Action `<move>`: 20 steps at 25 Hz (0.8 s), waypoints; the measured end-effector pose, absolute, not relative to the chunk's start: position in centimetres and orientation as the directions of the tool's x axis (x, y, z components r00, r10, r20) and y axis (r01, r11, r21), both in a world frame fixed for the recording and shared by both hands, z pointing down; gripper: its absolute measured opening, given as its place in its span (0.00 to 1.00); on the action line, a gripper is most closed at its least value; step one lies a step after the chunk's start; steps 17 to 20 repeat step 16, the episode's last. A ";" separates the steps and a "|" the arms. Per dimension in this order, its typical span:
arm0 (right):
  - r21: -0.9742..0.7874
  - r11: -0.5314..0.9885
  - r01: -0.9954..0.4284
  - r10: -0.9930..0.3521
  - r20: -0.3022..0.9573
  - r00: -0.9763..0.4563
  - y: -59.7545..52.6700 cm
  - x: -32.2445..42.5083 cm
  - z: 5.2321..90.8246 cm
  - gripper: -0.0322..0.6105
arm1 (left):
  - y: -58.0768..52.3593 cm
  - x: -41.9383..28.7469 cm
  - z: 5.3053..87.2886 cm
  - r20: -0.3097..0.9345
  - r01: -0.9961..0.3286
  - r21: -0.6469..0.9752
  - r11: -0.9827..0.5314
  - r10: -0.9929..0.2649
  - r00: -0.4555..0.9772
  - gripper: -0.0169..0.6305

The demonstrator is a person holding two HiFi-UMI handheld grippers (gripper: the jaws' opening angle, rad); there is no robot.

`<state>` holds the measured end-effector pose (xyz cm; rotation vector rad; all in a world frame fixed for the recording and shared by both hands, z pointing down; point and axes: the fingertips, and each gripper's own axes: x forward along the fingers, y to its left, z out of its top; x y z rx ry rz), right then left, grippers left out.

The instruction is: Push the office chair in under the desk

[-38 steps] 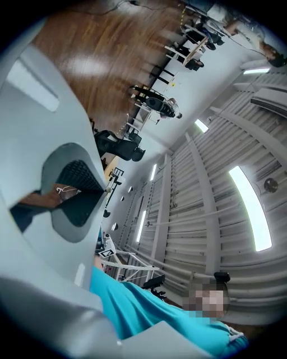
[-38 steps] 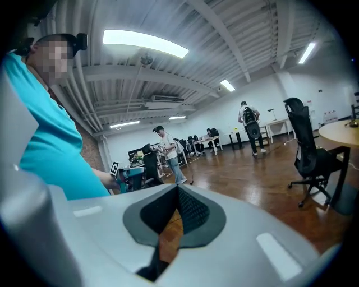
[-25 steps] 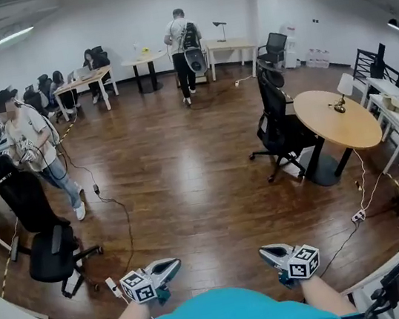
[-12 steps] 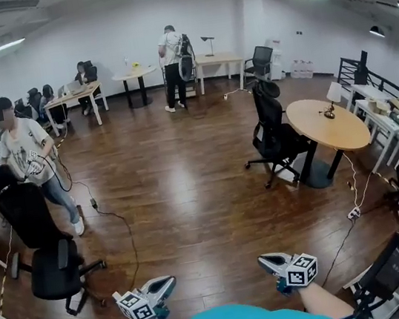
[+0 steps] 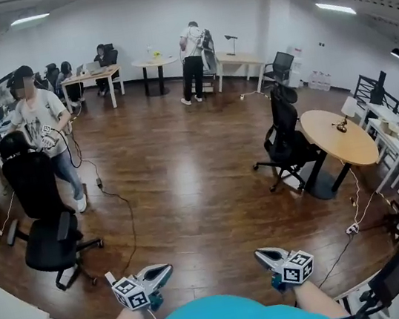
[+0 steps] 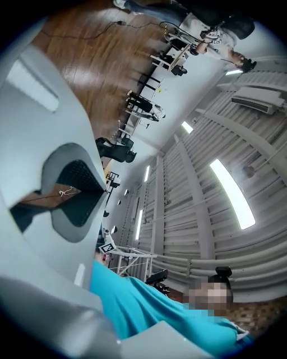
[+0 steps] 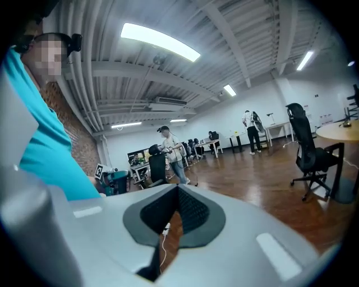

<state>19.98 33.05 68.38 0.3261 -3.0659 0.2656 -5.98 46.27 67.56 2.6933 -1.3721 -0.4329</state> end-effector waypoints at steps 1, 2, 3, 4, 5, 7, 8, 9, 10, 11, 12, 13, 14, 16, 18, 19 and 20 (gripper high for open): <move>-0.162 0.965 -0.206 -0.199 0.060 -0.978 33.2 20.1 68.3 0.05 | 46.7 -5.6 67.8 -0.200 -0.784 0.192 -0.590 -0.806 0.557 0.19; -0.157 0.967 -0.199 -0.192 0.058 -0.980 33.4 20.0 68.2 0.05 | 47.0 -5.5 68.0 -0.195 -0.790 0.182 -0.585 -0.809 0.554 0.19; -0.150 0.970 -0.191 -0.184 0.057 -0.981 33.6 19.8 68.1 0.05 | 47.4 -5.6 68.0 -0.197 -0.796 0.178 -0.579 -0.813 0.547 0.19; -0.143 0.973 -0.184 -0.177 0.059 -0.982 33.8 19.7 68.2 0.05 | 47.7 -5.8 68.0 -0.204 -0.801 0.178 -0.572 -0.817 0.539 0.19; -0.138 0.974 -0.178 -0.171 0.061 -0.983 34.0 19.6 68.2 0.05 | 48.0 -5.9 67.9 -0.210 -0.805 0.177 -0.566 -0.821 0.531 0.19; -0.135 0.975 -0.175 -0.168 0.059 -0.984 34.4 20.2 68.3 0.05 | 48.7 -5.7 67.8 -0.212 -0.811 0.176 -0.558 -0.826 0.522 0.19; -0.137 0.975 -0.176 -0.169 0.056 -0.984 34.5 20.7 68.3 0.05 | 49.0 -5.4 67.8 -0.206 -0.814 0.175 -0.554 -0.829 0.520 0.19; -0.139 0.974 -0.177 -0.171 0.054 -0.984 34.6 21.2 68.3 0.05 | 49.2 -5.1 67.9 -0.201 -0.817 0.173 -0.550 -0.832 0.518 0.19; -0.141 0.974 -0.179 -0.173 0.053 -0.984 34.6 21.7 68.4 0.05 | 49.3 -4.8 67.9 -0.197 -0.819 0.172 -0.547 -0.834 0.516 0.19; -0.142 0.973 -0.180 -0.174 0.054 -0.983 34.6 22.0 68.5 0.05 | 49.3 -4.6 67.8 -0.197 -0.820 0.173 -0.545 -0.835 0.514 0.19; -0.141 0.974 -0.180 -0.174 0.056 -0.983 34.5 22.2 68.5 0.05 | 49.2 -4.5 67.8 -0.199 -0.820 0.174 -0.545 -0.835 0.513 0.19; -0.138 0.974 -0.179 -0.172 0.059 -0.983 34.4 22.2 68.5 0.05 | 49.0 -4.4 67.7 -0.202 -0.820 0.173 -0.545 -0.835 0.512 0.19; -0.136 0.975 -0.177 -0.170 0.062 -0.983 34.4 22.1 68.5 0.05 | 48.8 -4.5 67.6 -0.204 -0.820 0.172 -0.546 -0.834 0.513 0.19; -0.131 0.976 -0.174 -0.166 0.066 -0.984 34.4 21.8 68.3 0.05 | 48.5 -4.7 67.5 -0.206 -0.819 0.169 -0.549 -0.832 0.515 0.19; -0.131 0.976 -0.174 -0.166 0.066 -0.984 34.4 21.8 68.3 0.05 | 48.5 -4.7 67.5 -0.206 -0.819 0.169 -0.549 -0.832 0.515 0.19; -0.131 0.976 -0.174 -0.166 0.066 -0.984 34.4 21.8 68.3 0.05 | 48.5 -4.7 67.5 -0.206 -0.819 0.169 -0.549 -0.832 0.515 0.19; -0.131 0.976 -0.174 -0.166 0.066 -0.984 34.4 21.8 68.3 0.05 | 48.5 -4.7 67.5 -0.206 -0.819 0.169 -0.549 -0.832 0.515 0.19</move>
